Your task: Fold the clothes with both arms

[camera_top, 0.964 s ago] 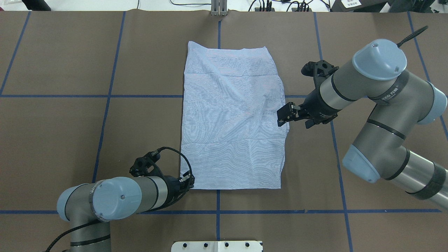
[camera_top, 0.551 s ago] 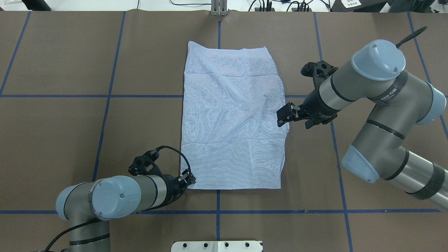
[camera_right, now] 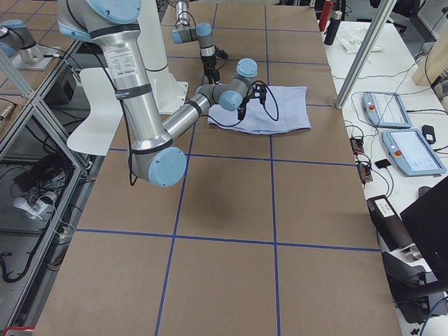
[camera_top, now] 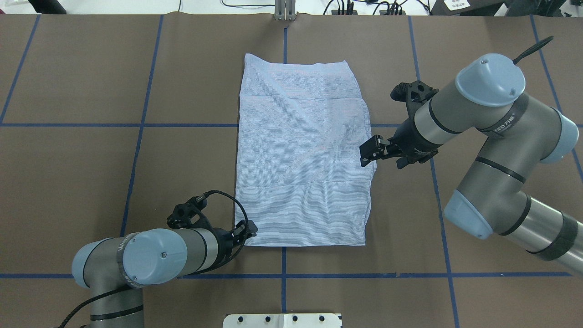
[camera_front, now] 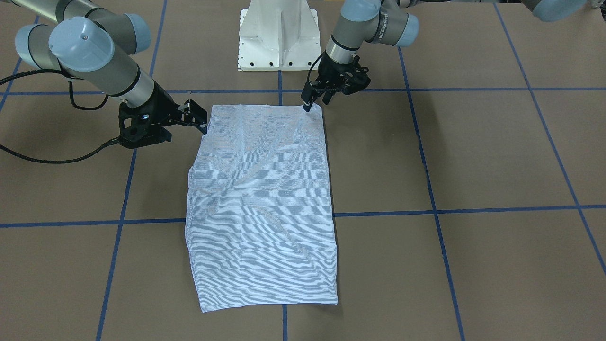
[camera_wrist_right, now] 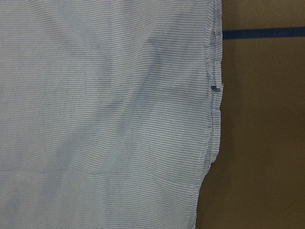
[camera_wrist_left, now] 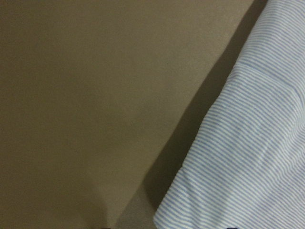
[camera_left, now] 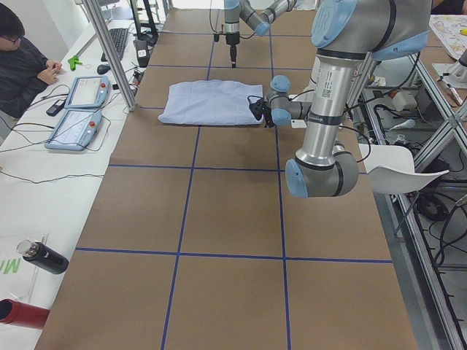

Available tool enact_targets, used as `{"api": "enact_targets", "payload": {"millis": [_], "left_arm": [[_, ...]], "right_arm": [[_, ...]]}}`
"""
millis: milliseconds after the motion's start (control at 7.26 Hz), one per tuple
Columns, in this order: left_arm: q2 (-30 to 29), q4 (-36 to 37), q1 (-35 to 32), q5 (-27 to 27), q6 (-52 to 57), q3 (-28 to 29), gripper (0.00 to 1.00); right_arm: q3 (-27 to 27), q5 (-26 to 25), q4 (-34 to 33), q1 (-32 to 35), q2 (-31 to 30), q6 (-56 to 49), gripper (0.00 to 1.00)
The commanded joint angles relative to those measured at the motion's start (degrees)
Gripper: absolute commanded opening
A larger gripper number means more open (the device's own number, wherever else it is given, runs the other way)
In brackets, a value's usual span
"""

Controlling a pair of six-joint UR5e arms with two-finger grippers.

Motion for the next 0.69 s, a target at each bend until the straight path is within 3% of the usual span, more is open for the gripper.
{"api": "enact_targets", "payload": {"millis": [0, 551], "left_arm": [[-0.2, 0.1, -0.2, 0.1, -0.1, 0.2, 0.76], [-0.7, 0.1, -0.5, 0.1, -0.1, 0.6, 0.64]], "right_arm": [[0.0, 0.0, 0.0, 0.0, 0.0, 0.0, 1.0], [-0.3, 0.0, 0.0, 0.0, 0.0, -0.1, 1.0]]}}
